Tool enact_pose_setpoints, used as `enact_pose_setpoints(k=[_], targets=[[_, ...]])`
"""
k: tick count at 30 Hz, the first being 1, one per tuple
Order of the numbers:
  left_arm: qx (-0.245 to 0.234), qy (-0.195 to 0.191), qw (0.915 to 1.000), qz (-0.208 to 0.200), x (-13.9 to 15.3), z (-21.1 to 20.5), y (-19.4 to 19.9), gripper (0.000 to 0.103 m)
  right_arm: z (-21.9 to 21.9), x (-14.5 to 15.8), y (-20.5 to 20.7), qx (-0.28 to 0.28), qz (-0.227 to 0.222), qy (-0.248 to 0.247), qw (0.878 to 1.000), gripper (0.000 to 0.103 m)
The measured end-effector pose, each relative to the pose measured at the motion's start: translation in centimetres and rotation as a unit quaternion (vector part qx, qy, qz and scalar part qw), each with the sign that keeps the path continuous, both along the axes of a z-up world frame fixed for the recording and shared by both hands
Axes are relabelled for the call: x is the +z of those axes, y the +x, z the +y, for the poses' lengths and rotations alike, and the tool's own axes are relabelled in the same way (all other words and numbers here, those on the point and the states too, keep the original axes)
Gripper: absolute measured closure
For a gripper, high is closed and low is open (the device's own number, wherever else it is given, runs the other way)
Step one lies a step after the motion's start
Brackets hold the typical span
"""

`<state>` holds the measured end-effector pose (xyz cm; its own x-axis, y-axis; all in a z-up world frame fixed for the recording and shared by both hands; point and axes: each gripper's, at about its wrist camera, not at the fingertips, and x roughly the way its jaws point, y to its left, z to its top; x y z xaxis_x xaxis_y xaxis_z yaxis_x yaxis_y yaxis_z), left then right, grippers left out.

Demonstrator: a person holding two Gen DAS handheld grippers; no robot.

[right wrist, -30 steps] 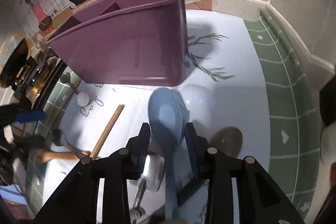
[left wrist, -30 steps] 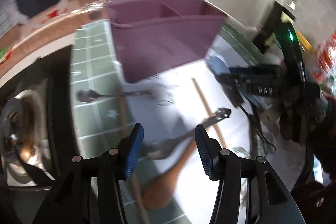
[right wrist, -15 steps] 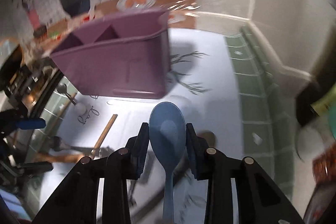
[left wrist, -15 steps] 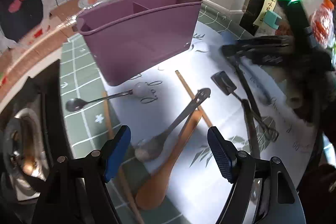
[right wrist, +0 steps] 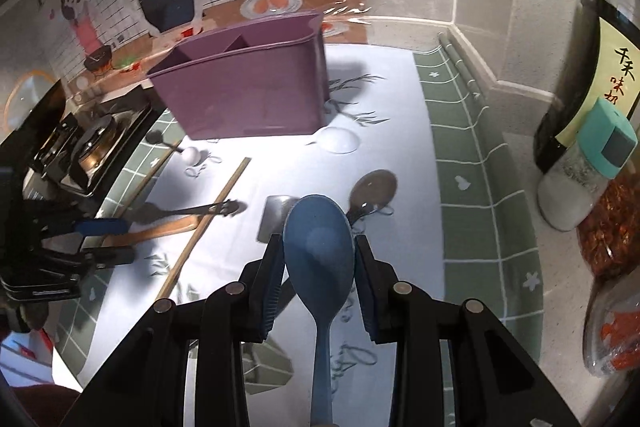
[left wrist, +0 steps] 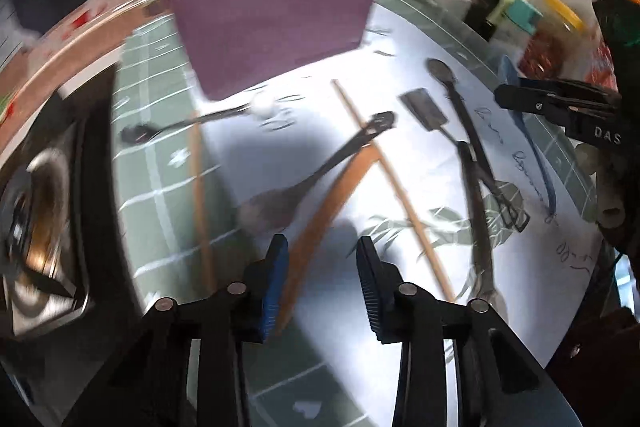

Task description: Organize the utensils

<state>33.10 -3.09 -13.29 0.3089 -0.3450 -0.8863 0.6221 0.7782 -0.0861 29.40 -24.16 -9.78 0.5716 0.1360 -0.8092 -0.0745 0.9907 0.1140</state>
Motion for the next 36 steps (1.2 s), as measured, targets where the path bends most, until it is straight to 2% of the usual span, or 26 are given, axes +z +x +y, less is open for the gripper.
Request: enact_pose_setpoints(k=[2,6,9,12,14,17,18,21,27,29,31,32,35,36], targets=[[-0.019,0.019,0.9996,-0.001,-0.1,-1.8,0.6,0.070,0.5,0.2,-0.4,0.007,-0.003,-0.002,1.000,0.072],[-0.033,0.051,0.9981,0.006,-0.6,-3.4,2.3,0.084,0.9,0.5,-1.1,0.010,-0.009,-0.002,1.000,0.072],[-0.036,0.049,0.9978,0.026,-0.8,-3.5,3.0,0.085,0.6,0.8,-1.7,0.005,-0.014,0.003,1.000,0.072],[-0.023,0.051,0.9981,0.025,-0.7,-3.9,3.0,0.090,0.1,1.2,-2.1,-0.006,-0.021,0.007,1.000,0.072],[0.001,0.037,0.9990,0.023,-0.6,-3.9,2.8,0.092,-0.2,1.5,-2.3,-0.014,-0.028,0.009,0.999,0.072],[0.067,-0.034,0.9970,0.020,1.0,-2.6,2.1,0.092,-0.6,2.3,-2.7,-0.018,-0.039,0.014,0.999,0.072],[0.095,-0.068,0.9931,0.014,2.0,-1.9,1.6,0.092,-0.7,2.6,-2.8,-0.019,-0.043,0.016,0.999,0.072],[0.141,-0.119,0.9828,-0.011,4.0,-0.5,0.2,0.092,-0.6,2.9,-2.7,-0.016,-0.046,0.017,0.999,0.073],[0.191,-0.162,0.9662,-0.060,6.8,1.4,-1.1,0.092,0.0,3.4,-1.9,-0.005,-0.057,0.025,0.998,0.073],[0.204,-0.178,0.9591,-0.083,9.0,2.1,-0.9,0.092,0.1,4.9,-1.5,-0.002,-0.080,0.038,0.996,0.073],[0.202,-0.209,0.9499,-0.115,12.5,2.8,-0.8,0.092,0.2,7.9,-0.8,0.003,-0.121,0.052,0.991,0.074],[0.196,-0.228,0.9431,-0.142,15.2,3.3,-0.7,0.092,0.3,9.7,-0.5,0.006,-0.144,0.055,0.988,0.077],[0.173,-0.250,0.9264,-0.222,22.2,3.2,-0.2,0.092,0.9,17.6,1.0,0.019,-0.245,0.053,0.968,0.078],[0.171,-0.250,0.9219,-0.241,23.8,3.2,0.1,0.093,1.2,19.7,1.6,0.023,-0.268,0.052,0.962,0.085]])
